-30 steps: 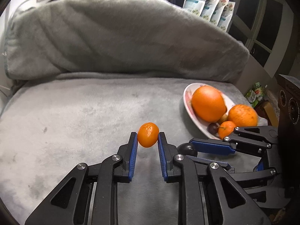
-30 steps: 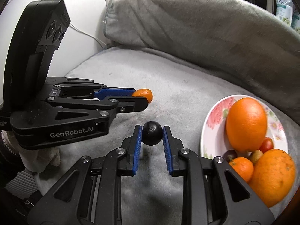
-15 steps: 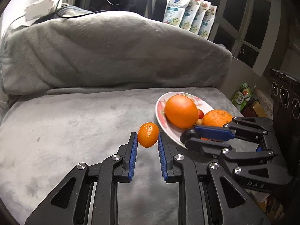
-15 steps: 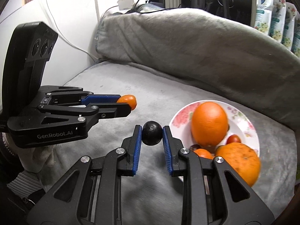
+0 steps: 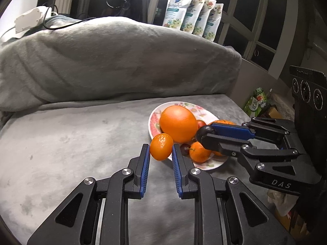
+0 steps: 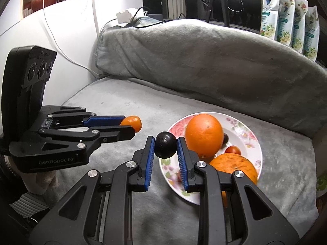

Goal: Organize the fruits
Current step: 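Carry the kumquat with the left tool while the right tool carries the plum to the plate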

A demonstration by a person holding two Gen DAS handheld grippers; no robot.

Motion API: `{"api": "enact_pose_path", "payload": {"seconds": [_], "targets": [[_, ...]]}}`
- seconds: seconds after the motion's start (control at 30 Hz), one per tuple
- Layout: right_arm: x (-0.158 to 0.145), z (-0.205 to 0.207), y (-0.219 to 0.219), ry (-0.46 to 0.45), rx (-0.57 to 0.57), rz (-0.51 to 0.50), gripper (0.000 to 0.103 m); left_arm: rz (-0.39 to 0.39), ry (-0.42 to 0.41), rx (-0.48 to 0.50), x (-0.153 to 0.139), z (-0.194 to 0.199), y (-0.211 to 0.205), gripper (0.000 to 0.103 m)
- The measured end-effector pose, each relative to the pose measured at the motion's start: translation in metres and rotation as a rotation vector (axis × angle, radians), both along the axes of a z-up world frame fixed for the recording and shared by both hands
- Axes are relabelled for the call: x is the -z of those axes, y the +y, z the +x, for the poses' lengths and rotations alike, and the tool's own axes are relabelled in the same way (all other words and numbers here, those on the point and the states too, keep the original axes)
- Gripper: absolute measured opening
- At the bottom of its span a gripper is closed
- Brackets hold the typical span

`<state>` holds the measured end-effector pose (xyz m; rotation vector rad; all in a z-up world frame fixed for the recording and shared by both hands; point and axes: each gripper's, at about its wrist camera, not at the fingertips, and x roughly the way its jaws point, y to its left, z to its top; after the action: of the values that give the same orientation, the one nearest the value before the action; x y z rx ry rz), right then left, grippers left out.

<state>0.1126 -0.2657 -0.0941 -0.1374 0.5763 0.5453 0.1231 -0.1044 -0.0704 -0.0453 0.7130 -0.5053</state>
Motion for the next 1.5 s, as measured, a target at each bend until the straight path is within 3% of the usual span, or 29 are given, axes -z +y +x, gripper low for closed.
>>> {"api": "enact_pose_path", "payload": {"seconds": [0.67,1.5], "targets": [[-0.008,0.034,-0.062,0.041,0.108,0.066,0.024,0.015,0.044,0.059,0.016,0.008,-0.039,0.02],[0.005,0.079,-0.072,0.157,0.111,0.126,0.024,0.027,0.05,0.047,0.016,0.018,-0.046,0.02]]}}
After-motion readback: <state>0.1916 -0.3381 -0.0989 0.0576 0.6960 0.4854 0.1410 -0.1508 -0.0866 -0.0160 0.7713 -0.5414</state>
